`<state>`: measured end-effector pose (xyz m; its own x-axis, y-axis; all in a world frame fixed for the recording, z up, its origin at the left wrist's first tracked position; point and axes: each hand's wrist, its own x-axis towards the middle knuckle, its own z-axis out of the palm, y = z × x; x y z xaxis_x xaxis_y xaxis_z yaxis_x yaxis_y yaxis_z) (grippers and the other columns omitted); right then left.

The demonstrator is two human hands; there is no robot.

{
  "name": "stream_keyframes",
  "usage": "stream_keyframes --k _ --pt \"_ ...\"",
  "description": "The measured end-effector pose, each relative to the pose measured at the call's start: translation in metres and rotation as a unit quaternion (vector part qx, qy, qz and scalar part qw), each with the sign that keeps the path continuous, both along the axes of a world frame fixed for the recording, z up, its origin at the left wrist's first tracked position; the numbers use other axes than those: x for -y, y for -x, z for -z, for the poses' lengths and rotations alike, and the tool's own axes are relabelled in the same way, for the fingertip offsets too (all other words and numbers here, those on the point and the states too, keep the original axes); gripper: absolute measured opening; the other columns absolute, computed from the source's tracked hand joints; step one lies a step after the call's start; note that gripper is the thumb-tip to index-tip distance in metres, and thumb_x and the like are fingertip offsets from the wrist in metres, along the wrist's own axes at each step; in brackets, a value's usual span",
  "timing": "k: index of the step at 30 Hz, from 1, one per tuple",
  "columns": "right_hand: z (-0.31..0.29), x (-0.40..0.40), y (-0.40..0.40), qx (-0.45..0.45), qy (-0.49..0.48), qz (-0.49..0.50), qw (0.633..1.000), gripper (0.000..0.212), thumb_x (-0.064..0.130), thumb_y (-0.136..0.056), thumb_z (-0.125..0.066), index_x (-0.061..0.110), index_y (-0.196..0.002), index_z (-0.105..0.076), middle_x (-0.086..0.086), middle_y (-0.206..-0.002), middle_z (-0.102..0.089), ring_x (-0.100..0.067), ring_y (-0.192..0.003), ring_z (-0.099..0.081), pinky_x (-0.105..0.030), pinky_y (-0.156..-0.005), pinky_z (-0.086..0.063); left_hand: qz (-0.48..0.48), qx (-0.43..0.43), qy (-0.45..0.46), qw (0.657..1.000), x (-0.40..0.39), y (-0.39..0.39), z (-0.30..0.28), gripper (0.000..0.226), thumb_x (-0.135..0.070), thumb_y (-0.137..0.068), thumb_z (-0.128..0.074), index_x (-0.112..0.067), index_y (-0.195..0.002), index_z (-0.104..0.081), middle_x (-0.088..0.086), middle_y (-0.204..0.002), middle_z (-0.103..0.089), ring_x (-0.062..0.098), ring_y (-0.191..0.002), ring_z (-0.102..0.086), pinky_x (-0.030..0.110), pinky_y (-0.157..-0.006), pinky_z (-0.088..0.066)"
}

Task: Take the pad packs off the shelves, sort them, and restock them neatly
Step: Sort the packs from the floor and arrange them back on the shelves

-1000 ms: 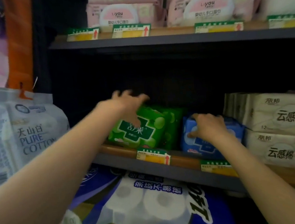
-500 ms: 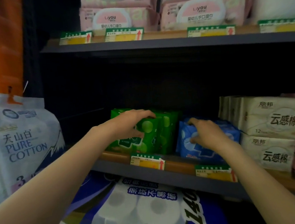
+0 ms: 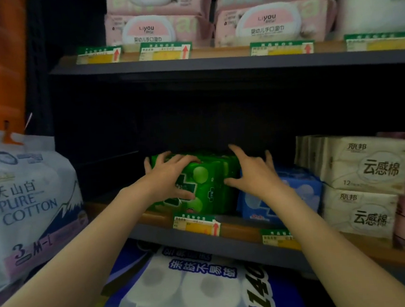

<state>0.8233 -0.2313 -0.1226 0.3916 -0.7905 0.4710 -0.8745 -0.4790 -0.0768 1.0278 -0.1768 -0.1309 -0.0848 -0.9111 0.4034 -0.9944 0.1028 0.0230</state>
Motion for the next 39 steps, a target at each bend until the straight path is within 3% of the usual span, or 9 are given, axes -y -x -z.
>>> stream_keyframes --k 7,11,15,19,23,27,32,36,39 --pt "-0.002 0.012 -0.046 0.02 0.007 -0.044 0.999 0.039 0.018 -0.088 -0.061 0.017 -0.126 -0.051 -0.014 -0.12 -0.059 -0.032 -0.114 -0.05 -0.036 -0.099 -0.038 0.01 -0.017 0.022 1.0 -0.01 -0.03 -0.007 0.066 -0.044 -0.078 -0.07 -0.048 -0.129 -0.029 -0.01 -0.143 -0.029 0.03 -0.134 -0.019 0.044 -0.109 -0.024" --pt "0.003 0.008 -0.06 -0.008 0.076 0.016 0.997 0.023 0.005 -0.088 -0.055 0.011 -0.11 -0.058 -0.011 -0.106 -0.065 -0.027 -0.111 -0.054 -0.038 -0.116 -0.015 -0.003 -0.022 0.049 0.999 -0.011 -0.039 0.003 0.062 -0.046 -0.082 -0.063 -0.058 -0.121 -0.016 -0.011 -0.146 -0.024 0.027 -0.136 -0.015 0.042 -0.109 -0.024" --pt "-0.005 0.019 -0.049 -0.061 0.094 0.076 0.991 0.01 0.007 -0.086 -0.056 0.016 -0.088 -0.058 -0.002 -0.082 -0.062 -0.021 -0.092 -0.062 -0.041 -0.119 -0.001 0.013 -0.027 0.066 0.997 0.001 -0.026 0.008 0.063 -0.044 -0.084 -0.062 -0.048 -0.136 -0.026 -0.011 -0.147 -0.024 0.025 -0.136 -0.015 0.041 -0.11 -0.022" --pt "-0.015 0.04 -0.051 -0.068 0.059 0.041 0.995 0.027 -0.004 -0.086 -0.046 0.01 -0.107 -0.057 -0.009 -0.1 -0.062 -0.025 -0.109 -0.055 -0.036 -0.116 -0.016 0.031 -0.031 0.094 0.995 0.005 -0.014 0.009 0.061 -0.04 -0.085 -0.063 -0.041 -0.138 -0.031 -0.01 -0.141 -0.031 0.025 -0.132 -0.021 0.035 -0.109 -0.021" --pt "-0.018 0.051 -0.057 -0.025 -0.018 -0.066 0.997 0.028 0.001 -0.093 -0.04 0.01 -0.117 -0.052 -0.017 -0.115 -0.057 -0.029 -0.1 -0.056 -0.032 -0.082 -0.047 0.003 -0.044 0.14 0.989 -0.002 -0.016 0.012 0.056 -0.037 -0.087 -0.06 -0.035 -0.138 -0.035 -0.006 -0.138 -0.036 0.023 -0.127 -0.028 0.034 -0.104 -0.028" --pt "-0.026 0.044 -0.031 -0.054 -0.047 -0.071 0.995 0.036 0.011 -0.087 -0.06 0.014 -0.122 -0.056 -0.013 -0.119 -0.059 -0.028 -0.106 -0.056 -0.032 -0.085 -0.048 -0.041 -0.028 0.142 0.989 -0.008 -0.018 0.012 0.054 -0.04 -0.088 -0.057 -0.035 -0.137 -0.034 -0.005 -0.139 -0.034 0.023 -0.128 -0.028 0.043 -0.098 -0.04" --pt "-0.032 0.042 -0.013 0.028 -0.129 -0.104 0.986 0.071 0.032 -0.081 -0.072 0.022 -0.142 -0.039 -0.005 -0.14 -0.047 -0.022 -0.125 -0.045 -0.026 -0.101 -0.037 -0.09 -0.002 0.139 0.986 -0.005 -0.005 0.012 0.056 -0.045 -0.088 -0.055 -0.036 -0.138 -0.029 -0.003 -0.14 -0.029 0.024 -0.13 -0.023 0.048 -0.1 -0.032" --pt "-0.025 0.05 -0.034 -0.002 -0.162 -0.106 0.981 0.063 0.018 -0.082 -0.071 0.019 -0.138 -0.043 -0.008 -0.135 -0.05 -0.023 -0.121 -0.048 -0.028 -0.096 -0.041 -0.065 0.001 0.11 0.992 -0.002 0.015 0.015 0.072 -0.06 -0.08 -0.054 -0.041 -0.141 -0.02 -0.006 -0.148 -0.023 0.025 -0.139 -0.009 0.061 -0.109 -0.006" --pt "-0.027 0.048 -0.05 0.026 -0.145 -0.13 0.98 0.053 0.007 -0.081 -0.068 0.017 -0.13 -0.052 -0.01 -0.126 -0.057 -0.022 -0.111 -0.055 -0.024 -0.085 -0.045 -0.082 -0.018 0.114 0.99 -0.002 0.017 0.015 0.07 -0.064 -0.079 -0.053 -0.04 -0.138 -0.025 -0.006 -0.145 -0.03 0.027 -0.138 -0.015 0.061 -0.108 -0.01"
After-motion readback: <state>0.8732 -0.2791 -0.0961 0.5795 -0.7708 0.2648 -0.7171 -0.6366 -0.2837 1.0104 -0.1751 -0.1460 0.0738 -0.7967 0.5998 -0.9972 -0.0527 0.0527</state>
